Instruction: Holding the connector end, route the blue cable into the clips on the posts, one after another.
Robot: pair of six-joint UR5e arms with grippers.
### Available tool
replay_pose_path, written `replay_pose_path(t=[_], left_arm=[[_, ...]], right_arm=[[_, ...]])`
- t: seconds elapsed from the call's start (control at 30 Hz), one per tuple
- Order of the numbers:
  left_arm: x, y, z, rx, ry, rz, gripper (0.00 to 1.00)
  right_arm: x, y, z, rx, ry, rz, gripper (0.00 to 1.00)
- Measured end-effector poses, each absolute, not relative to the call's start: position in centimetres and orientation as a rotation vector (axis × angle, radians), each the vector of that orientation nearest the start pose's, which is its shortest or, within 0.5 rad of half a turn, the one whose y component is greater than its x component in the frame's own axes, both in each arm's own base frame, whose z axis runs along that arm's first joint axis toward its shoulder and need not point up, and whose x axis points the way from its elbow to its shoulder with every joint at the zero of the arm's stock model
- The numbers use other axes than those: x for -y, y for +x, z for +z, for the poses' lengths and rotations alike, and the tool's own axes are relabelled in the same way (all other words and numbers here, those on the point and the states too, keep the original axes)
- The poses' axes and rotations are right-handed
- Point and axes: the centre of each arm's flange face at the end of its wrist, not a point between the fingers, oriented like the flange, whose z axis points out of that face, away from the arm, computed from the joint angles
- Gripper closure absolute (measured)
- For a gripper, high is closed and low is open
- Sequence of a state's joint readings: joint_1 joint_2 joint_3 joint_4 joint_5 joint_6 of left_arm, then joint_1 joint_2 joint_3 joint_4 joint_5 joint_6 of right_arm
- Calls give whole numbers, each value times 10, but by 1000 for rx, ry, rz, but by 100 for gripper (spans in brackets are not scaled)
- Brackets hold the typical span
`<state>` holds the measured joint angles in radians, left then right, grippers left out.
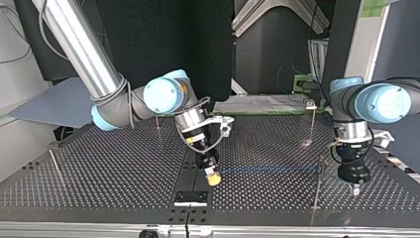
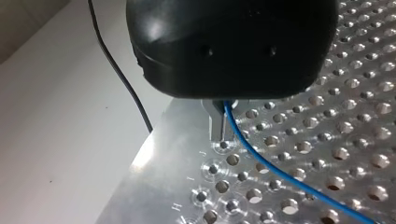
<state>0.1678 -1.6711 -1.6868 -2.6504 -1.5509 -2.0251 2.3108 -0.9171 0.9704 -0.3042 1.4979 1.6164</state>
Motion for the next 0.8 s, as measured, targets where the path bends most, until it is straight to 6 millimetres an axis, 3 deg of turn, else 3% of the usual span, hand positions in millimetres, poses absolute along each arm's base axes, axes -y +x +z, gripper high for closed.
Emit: replay_pose_path(t=[0.07, 0.1, 0.13, 0.17, 0.2, 0.23, 0.8], left_arm=[[41, 564, 433, -1233, -383, -266, 60], [41, 564, 434, -1229, -384, -268, 60], [41, 564, 434, -1227, -385, -269, 28], [41, 564, 434, -1226, -388, -270, 13], [41, 564, 434, -1226, -389, -271, 13], [41, 564, 434, -1226, -389, -272, 1], [37, 553, 418, -1334, -501, -257, 1]], right_arm=[[474, 624, 407, 626, 1521, 1977, 100], [474, 624, 407, 624, 1522, 1977, 100], [474, 624, 407, 623, 1523, 1977, 100], [473, 625, 407, 620, 1526, 1978, 100], [473, 625, 406, 619, 1527, 1979, 100], [473, 625, 406, 618, 1529, 1979, 100], [473, 623, 405, 622, 1545, 1969, 100]])
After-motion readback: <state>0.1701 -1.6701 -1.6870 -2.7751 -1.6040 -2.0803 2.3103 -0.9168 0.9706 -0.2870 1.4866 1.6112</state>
